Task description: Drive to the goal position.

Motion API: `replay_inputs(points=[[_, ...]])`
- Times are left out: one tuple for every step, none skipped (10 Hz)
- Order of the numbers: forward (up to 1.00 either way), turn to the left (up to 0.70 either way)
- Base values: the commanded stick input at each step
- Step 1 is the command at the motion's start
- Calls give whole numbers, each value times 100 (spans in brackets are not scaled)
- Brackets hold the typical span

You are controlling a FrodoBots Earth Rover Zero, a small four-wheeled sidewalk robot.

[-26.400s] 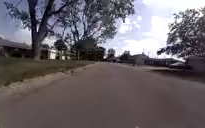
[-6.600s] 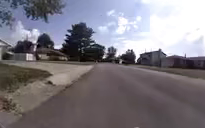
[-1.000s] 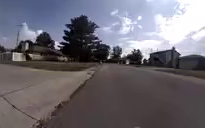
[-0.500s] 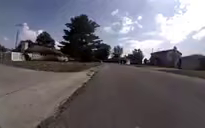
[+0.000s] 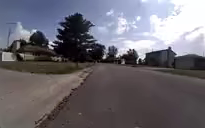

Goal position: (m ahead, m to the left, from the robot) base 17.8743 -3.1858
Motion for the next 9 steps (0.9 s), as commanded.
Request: replay_inputs(points=[[100,0],[100,-2],[100,-2],[100,-2],[100,-2],[100,-2],[100,-2],[100,-2],[100,-2]])
